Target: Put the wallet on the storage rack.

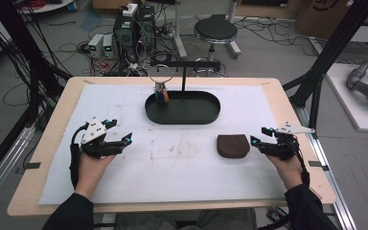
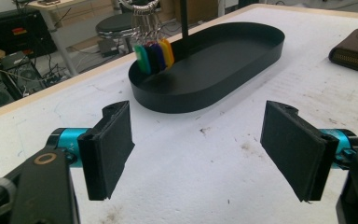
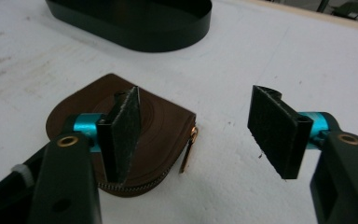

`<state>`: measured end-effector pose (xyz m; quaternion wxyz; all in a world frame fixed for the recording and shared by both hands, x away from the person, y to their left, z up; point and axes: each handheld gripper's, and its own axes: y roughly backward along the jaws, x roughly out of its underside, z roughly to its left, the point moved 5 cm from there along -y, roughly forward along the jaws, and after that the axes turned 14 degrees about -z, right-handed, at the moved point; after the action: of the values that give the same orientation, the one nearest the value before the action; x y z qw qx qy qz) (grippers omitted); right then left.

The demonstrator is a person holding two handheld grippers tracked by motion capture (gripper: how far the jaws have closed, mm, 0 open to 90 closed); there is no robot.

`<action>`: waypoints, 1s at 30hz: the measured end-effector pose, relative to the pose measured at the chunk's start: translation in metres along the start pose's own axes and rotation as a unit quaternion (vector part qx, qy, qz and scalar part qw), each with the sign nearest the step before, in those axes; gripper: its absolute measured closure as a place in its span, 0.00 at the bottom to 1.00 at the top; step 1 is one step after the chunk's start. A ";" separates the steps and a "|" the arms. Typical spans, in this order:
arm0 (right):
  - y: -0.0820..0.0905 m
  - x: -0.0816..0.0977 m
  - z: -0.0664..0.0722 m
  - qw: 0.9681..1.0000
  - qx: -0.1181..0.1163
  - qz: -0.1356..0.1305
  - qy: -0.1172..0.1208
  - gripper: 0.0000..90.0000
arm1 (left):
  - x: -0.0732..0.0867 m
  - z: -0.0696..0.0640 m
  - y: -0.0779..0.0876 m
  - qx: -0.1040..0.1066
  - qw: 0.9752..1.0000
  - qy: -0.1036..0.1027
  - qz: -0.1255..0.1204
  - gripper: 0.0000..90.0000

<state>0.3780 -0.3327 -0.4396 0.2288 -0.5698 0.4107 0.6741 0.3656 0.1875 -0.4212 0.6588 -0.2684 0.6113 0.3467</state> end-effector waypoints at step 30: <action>-0.032 0.021 -0.003 0.981 -0.056 0.113 -0.146 0.81 | 0.002 -0.004 0.000 0.006 1.000 0.001 0.006 0.28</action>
<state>0.3996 -0.3203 -0.4692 0.1765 -0.4268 0.3963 0.7935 0.3634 0.1850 -0.4235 0.6581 -0.2609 0.6153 0.3467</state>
